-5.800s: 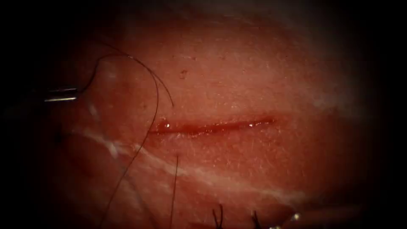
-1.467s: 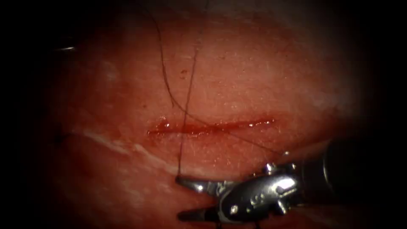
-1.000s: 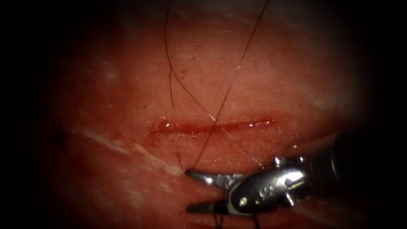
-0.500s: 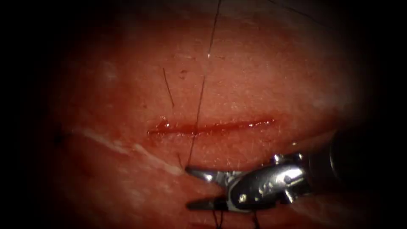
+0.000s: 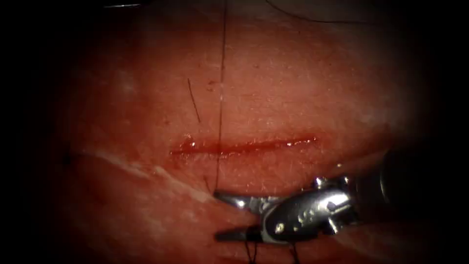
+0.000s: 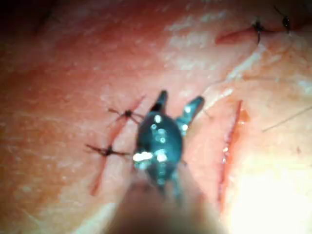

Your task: Wound Closure

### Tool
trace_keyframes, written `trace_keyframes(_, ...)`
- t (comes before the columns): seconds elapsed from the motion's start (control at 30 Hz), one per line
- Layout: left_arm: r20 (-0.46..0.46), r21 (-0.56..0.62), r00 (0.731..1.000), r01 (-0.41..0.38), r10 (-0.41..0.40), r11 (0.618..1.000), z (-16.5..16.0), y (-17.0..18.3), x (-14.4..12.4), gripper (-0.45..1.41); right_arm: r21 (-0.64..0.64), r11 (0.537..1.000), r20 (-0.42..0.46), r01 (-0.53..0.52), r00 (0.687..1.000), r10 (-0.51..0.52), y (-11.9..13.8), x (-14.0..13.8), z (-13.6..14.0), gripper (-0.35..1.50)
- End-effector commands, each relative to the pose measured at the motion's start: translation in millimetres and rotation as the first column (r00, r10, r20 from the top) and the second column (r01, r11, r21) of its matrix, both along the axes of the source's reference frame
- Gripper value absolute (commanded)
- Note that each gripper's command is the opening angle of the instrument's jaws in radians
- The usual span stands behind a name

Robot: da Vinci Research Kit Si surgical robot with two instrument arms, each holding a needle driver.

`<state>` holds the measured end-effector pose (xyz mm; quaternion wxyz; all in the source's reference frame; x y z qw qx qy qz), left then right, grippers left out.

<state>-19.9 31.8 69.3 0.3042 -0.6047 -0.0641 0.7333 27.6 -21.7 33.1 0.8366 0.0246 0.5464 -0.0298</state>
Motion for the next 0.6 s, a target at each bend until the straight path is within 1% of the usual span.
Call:
trace_keyframes(0.03, -0.003, 0.027, 1.000, 0.014, -0.014, 1.000, 1.0, -0.5, -0.5, 0.26, 0.005, 1.000, -0.001, 0.000, 1.000, 0.000, -0.8, 0.1, 0.4, 0.77)
trace_keyframes(0.17, -0.018, 0.060, 1.000, 0.024, -0.023, 0.998, 0.7, -1.6, -0.4, 0.69, 0.005, 1.000, 0.012, -0.025, 1.000, 0.025, 0.2, -0.5, 0.1, 0.77)
trace_keyframes(0.23, -0.037, 0.064, 0.999, 0.022, -0.019, 0.998, 0.3, -2.2, -0.3, 0.83, 0.007, 0.999, 0.030, -0.042, 0.999, 0.042, 1.2, -1.1, -0.2, 0.77)
trace_keyframes(0.33, -0.059, 0.071, 0.998, 0.007, -0.003, 0.997, -0.4, -3.3, -0.1, 0.91, 0.030, 0.997, 0.051, -0.068, 0.996, 0.066, 3.4, -2.1, -0.1, 0.77)
trace_keyframes(0.37, -0.067, 0.071, 0.998, 0.006, -0.001, 0.997, -0.6, -3.8, 0.0, 0.96, 0.051, 0.995, 0.060, -0.084, 0.995, 0.081, 4.4, -2.4, 0.2, 0.74)
trace_keyframes(0.43, -0.075, 0.075, 0.997, 0.007, -0.001, 0.997, -0.8, -4.6, 0.2, 1.04, 0.072, 0.992, 0.071, -0.106, 0.992, 0.101, 5.8, -2.7, 0.9, 0.74)
trace_keyframes(0.53, -0.091, 0.082, 0.996, 0.000, 0.007, 0.997, -0.7, -6.1, 0.8, 1.06, 0.150, 0.974, 0.094, -0.167, 0.984, 0.154, 7.6, -2.4, 2.7, 0.74)
trace_keyframes(0.57, -0.095, 0.085, 0.995, -0.003, 0.011, 0.996, -0.6, -6.8, 1.2, 1.06, 0.185, 0.966, 0.096, -0.181, 0.981, 0.166, 8.0, -2.2, 3.3, 0.74)
trace_keyframes(0.6, -0.095, 0.085, 0.995, -0.003, 0.011, 0.996, -0.6, -6.8, 1.2, 1.06, 0.185, 0.966, 0.096, -0.181, 0.981, 0.166, 8.0, -2.2, 3.3, 0.74)
